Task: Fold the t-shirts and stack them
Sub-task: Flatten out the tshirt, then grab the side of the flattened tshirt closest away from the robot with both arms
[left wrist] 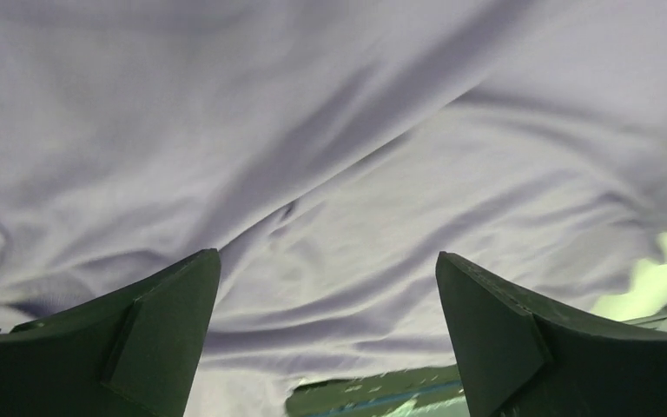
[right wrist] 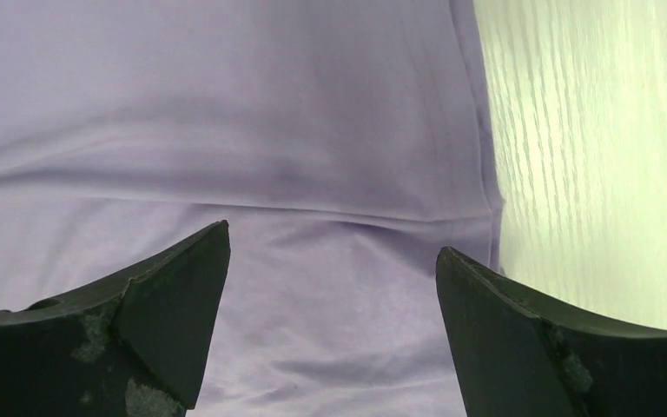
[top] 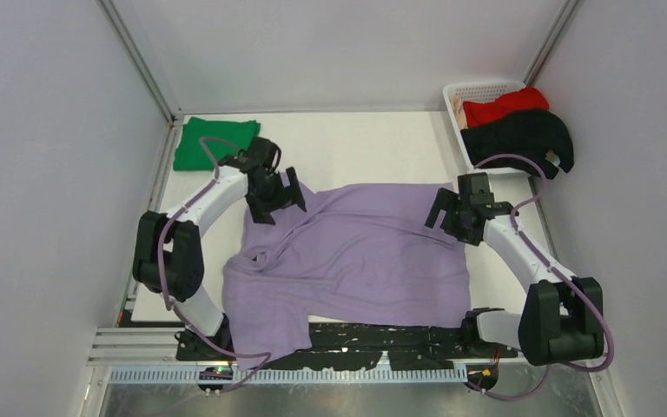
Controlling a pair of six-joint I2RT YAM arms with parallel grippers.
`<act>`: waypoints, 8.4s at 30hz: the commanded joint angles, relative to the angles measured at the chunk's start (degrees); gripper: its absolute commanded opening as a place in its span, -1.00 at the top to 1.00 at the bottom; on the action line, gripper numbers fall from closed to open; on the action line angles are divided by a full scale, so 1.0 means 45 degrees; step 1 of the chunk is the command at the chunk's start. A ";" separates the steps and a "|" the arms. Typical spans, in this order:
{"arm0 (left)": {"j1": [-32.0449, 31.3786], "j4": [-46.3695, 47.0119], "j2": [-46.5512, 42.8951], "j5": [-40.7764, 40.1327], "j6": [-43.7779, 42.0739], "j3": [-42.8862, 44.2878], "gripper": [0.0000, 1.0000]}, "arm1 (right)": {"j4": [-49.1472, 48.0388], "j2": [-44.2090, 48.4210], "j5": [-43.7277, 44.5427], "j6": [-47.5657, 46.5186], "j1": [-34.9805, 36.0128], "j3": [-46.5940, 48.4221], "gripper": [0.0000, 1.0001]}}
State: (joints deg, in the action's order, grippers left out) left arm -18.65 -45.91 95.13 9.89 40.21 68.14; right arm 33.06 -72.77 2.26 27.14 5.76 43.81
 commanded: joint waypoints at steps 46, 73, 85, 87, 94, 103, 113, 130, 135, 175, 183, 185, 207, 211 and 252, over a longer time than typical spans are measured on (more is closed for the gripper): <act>0.1138 -0.2269 0.7778 -0.3514 0.2528 0.9338 0.23 | -0.2631 0.0197 -0.0157 -0.1338 -0.0057 0.0729 -0.91; -0.0558 -0.2828 0.9637 -0.3694 -0.3556 1.4053 0.10 | -0.2488 0.0256 0.0464 -0.1702 -0.0039 0.0829 -0.91; 0.0453 -0.0239 0.5794 -0.2307 -0.1940 0.9263 -0.99 | -0.2852 -0.0628 -0.0233 -0.1531 -0.0030 0.1353 -0.91; 0.0618 0.0302 0.5488 -0.1654 -0.1623 0.8315 -0.99 | -0.3100 -0.0933 -0.0579 -0.1444 -0.0027 0.1452 -0.91; 0.1579 0.1594 0.5200 0.0108 -0.0055 0.5804 -0.99 | -0.4166 -0.3240 -0.2283 -0.1403 0.1201 0.3652 -0.91; 0.2134 0.1498 0.4760 0.0107 0.0536 0.4051 -0.98 | -0.6254 -0.9243 -0.5776 0.0353 0.4732 0.9612 -0.93; 0.2131 0.2517 0.2668 0.0136 0.0622 0.0984 -0.98 | -0.7283 -1.5045 -0.6459 0.3032 0.6371 1.5612 -0.95; 0.2133 0.2072 0.2369 -0.0314 0.0362 0.1181 -0.98 | -0.3785 -1.3247 -0.1102 0.3237 0.6184 1.2899 -0.96; 0.2134 0.2099 0.2312 -0.0142 0.0348 0.1289 -0.98 | -0.4461 -1.2894 -0.1522 0.2353 0.6157 1.3087 -0.95; 0.0468 -0.3088 0.8316 0.0079 -0.0305 0.9680 -0.97 | -0.2121 -0.7680 -0.0040 -0.1509 0.2219 0.5485 -0.91; 0.1779 -0.2468 1.0437 0.2532 0.0977 1.2882 -0.98 | -0.1452 -0.9718 -0.2004 -0.1638 0.1375 0.8740 -0.91; 0.1983 -0.2294 1.1153 0.3139 0.1405 1.3884 -0.98 | -0.1382 -1.0265 -0.2228 -0.1660 0.1203 0.9568 -0.91; 0.2834 0.1792 1.2414 0.1098 0.5454 1.5674 -0.98 | 0.0383 -1.2771 -0.0603 -0.0844 -0.0216 1.3542 -0.91; 0.2875 0.2086 1.2476 0.0856 0.5378 1.5964 -0.98 | 0.0055 -1.2417 -0.1079 -0.0953 -0.0225 1.3281 -0.91; -0.8955 -0.2704 -0.9604 -0.3863 0.5401 -0.7132 -0.77 | -0.3530 0.1432 0.2514 0.0063 -0.0420 0.1210 -0.91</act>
State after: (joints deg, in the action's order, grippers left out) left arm -52.66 -55.81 54.78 -5.04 53.98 39.05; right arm 20.56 -67.42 11.14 25.80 4.23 49.69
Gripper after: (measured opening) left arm 0.915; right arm 0.955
